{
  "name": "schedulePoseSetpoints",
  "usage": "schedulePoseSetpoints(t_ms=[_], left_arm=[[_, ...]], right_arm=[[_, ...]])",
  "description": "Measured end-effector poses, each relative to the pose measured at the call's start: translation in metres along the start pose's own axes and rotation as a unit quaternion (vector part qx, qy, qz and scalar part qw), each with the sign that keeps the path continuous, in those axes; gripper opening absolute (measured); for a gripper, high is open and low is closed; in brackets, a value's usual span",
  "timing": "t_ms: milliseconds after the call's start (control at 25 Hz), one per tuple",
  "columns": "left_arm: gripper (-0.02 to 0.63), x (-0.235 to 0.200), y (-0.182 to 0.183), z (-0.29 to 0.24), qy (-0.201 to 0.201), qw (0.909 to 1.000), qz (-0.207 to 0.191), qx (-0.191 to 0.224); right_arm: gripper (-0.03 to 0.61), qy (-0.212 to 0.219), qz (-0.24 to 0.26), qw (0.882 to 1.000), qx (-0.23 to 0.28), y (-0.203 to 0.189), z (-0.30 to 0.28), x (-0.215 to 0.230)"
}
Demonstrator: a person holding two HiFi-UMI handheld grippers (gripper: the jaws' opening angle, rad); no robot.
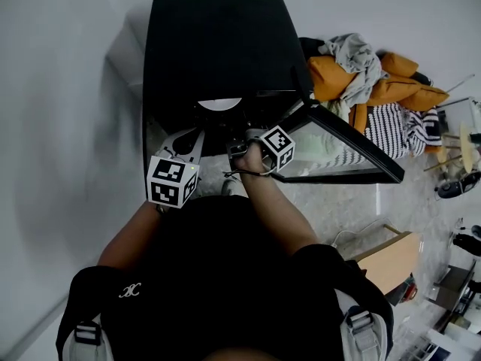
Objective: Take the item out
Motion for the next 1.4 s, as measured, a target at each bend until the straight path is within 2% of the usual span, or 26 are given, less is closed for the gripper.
schedulePoseSetpoints(t_ms=[80, 160, 280, 440, 560, 640, 840, 1080, 1160, 1240, 1320, 1400], left_arm=[[0.008, 0.0, 0.0, 0.0, -0.003, 1.0, 0.001, 0.001], [0.008, 0.001, -0.001, -0.001, -0.005, 1.0, 0.002, 0.0], [0.008, -0.001, -0.01, -0.007, -0.006, 0.9999, 0.006, -0.009], [0.008, -0.012, -0.026, -0.015, 0.0, 0.9991, 0.035, -0.023], [0.008, -0.018, -0.036, -0.02, 0.006, 0.9984, 0.05, -0.026], [0.008, -0.023, -0.041, -0.029, 0.011, 0.9984, 0.05, -0.025], [0.008, -0.037, -0.048, -0.051, 0.019, 0.9988, 0.036, -0.028], [0.008, -0.04, -0.058, -0.064, 0.003, 0.9976, 0.059, -0.038], [0.008, -0.04, -0.058, -0.068, -0.013, 0.9952, 0.093, -0.027], [0.008, -0.041, -0.057, -0.068, -0.038, 0.9881, 0.149, 0.0], [0.009, -0.043, -0.055, -0.066, -0.07, 0.9727, 0.218, 0.036], [0.017, -0.046, -0.055, -0.064, -0.099, 0.9489, 0.292, 0.066]], right_arm=[[0.043, -0.001, 0.001, 1.0, -0.004, -0.002, 0.003, 0.001], [0.086, -0.002, -0.005, 1.0, -0.015, -0.008, 0.009, 0.004], [0.087, -0.001, -0.008, 0.999, -0.052, -0.021, 0.023, 0.004], [0.087, 0.011, 0.054, 0.995, -0.078, -0.026, 0.036, -0.019], [0.087, 0.032, 0.101, 0.992, -0.075, -0.022, 0.035, -0.042], [0.087, 0.038, 0.105, 0.992, -0.066, -0.013, 0.028, -0.05], [0.087, 0.007, 0.089, 0.995, -0.04, 0.005, 0.008, -0.046], [0.087, -0.021, 0.089, 0.995, -0.045, 0.01, -0.004, -0.041], [0.087, -0.027, 0.095, 0.994, -0.05, 0.01, -0.008, -0.041], [0.087, -0.032, 0.105, 0.993, -0.051, 0.01, -0.01, -0.041], [0.087, -0.033, 0.111, 0.992, -0.052, 0.01, -0.011, -0.042], [0.087, -0.033, 0.113, 0.992, -0.054, 0.01, -0.012, -0.043]])
Point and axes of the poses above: the fingertips, and each gripper's own axes: z backward along the fingers, x to its right, y out of its top, the point moved 6 cm from there along z, backward along the fingers, and after that the axes turned 3 degrees about -x, right-handed, at the moved point
